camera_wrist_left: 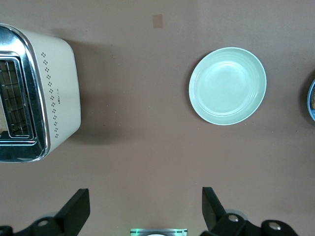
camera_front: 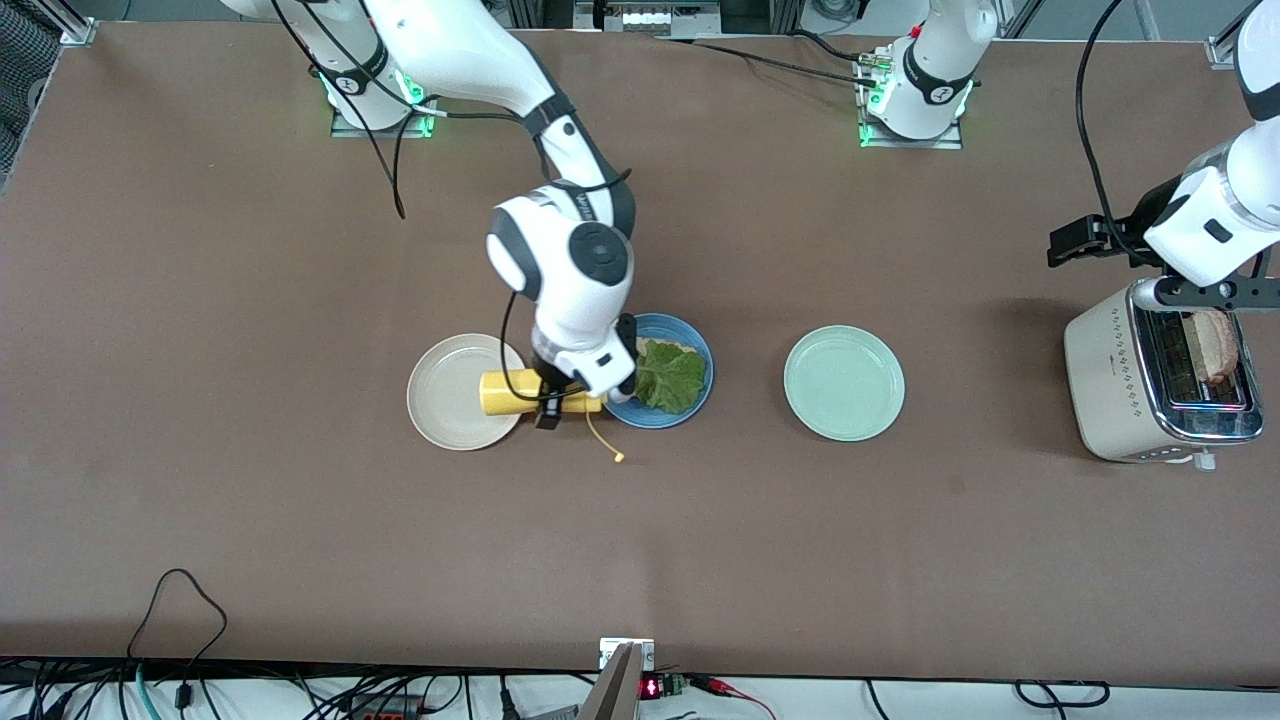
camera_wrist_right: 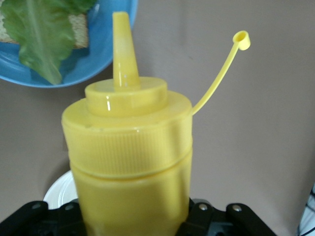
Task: Make sandwich in blue plate with both arms
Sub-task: 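Carry the yellow bottle back beside the cream plate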
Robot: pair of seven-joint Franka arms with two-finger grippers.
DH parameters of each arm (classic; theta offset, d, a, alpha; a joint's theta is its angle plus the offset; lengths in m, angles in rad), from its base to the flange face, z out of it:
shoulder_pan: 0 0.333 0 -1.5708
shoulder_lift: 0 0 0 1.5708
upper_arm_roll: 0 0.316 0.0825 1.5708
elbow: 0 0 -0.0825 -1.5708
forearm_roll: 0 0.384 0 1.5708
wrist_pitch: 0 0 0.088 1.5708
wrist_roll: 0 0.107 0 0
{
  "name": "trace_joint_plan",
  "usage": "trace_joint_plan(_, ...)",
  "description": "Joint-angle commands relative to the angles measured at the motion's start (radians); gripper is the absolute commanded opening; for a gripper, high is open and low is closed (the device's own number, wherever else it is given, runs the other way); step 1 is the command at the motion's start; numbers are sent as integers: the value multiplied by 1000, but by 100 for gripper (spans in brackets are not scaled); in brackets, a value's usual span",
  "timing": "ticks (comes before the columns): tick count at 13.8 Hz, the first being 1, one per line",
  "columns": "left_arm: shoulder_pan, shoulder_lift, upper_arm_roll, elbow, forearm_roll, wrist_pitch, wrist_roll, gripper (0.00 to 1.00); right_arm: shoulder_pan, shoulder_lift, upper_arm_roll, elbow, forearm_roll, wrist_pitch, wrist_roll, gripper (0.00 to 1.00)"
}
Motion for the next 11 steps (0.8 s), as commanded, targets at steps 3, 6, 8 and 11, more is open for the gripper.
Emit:
trace_joint_plan(3,82,55,-2,36,0,-28,12,100,-164,-195,20,-128,225,2,-126,0)
trace_joint_plan(6,104,113,-3,36,252,62,14,100,-323,-307,26,-212,409,0,-315,0)
trace_joint_plan(8,108,147,-3,27,324,101,17,100,-415,-350,27,-270,518,0,-499,0)
trace_joint_plan(11,192,209,-2,5,324,171,114,96,-534,-353,27,-329,726,-12,-803,0)
